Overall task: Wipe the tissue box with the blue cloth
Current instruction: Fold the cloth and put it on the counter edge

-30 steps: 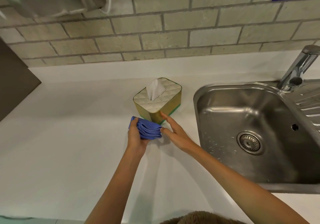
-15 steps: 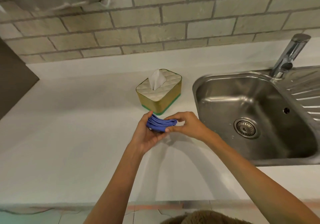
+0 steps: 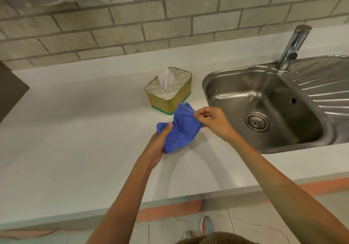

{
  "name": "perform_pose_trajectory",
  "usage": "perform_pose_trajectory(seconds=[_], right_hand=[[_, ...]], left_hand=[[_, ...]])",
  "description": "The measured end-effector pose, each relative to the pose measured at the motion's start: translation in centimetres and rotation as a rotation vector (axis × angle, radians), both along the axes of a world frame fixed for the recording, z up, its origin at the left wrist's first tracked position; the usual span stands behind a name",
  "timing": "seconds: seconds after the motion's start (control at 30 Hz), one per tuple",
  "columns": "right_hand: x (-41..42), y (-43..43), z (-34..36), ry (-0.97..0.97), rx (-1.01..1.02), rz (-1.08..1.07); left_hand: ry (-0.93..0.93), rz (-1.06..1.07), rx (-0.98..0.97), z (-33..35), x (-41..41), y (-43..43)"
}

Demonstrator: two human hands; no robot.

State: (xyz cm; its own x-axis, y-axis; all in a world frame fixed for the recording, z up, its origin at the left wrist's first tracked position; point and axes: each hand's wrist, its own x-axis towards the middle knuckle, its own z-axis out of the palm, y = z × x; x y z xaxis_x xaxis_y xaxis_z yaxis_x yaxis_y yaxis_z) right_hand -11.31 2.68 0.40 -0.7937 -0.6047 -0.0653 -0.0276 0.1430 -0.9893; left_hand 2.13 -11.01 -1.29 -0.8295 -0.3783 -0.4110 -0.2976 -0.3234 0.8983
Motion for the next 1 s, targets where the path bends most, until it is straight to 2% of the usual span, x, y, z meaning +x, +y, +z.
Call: perform_pose_trajectory(seconds=[0.07,0.2,0.47,0.67,0.83,0.9,1.0], right_hand=[[-0.1,1.0,-0.1,-0.034,-0.009,-0.060],[-0.6,3.1,0.1,-0.007,0.016,-0.175],[-2.4,9.0,1.1,-0.055,0.067,-0.310],[-2.2,14.8,-0.5,-0.113,0.180,-0.322],[-2.5,20.6,-1.9,-0.053,0.279,-0.391],[-2.4,22.4,-2.6,-0.048,0.306,-0.405],[-2.1,24.2,-3.7,-0.074,0.360,-0.425]], left_hand=[[-0.018,0.063,-0.103,-0.1,-0.1,0.2],[-0.034,0.120,-0.179,0.6,-0.8,1.0],[0.016,0.060,-0.159,1.7,-3.7,4.8],[-0.058,-0.054,-0.121,0.1,-4.6,10.0],[-0.127,-0.076,-0.097,-1.2,-5.0,13.8],[-0.137,-0.059,-0.142,-1.7,-5.2,15.3],[-0.161,-0.009,-0.307,-2.5,-5.5,17.1]])
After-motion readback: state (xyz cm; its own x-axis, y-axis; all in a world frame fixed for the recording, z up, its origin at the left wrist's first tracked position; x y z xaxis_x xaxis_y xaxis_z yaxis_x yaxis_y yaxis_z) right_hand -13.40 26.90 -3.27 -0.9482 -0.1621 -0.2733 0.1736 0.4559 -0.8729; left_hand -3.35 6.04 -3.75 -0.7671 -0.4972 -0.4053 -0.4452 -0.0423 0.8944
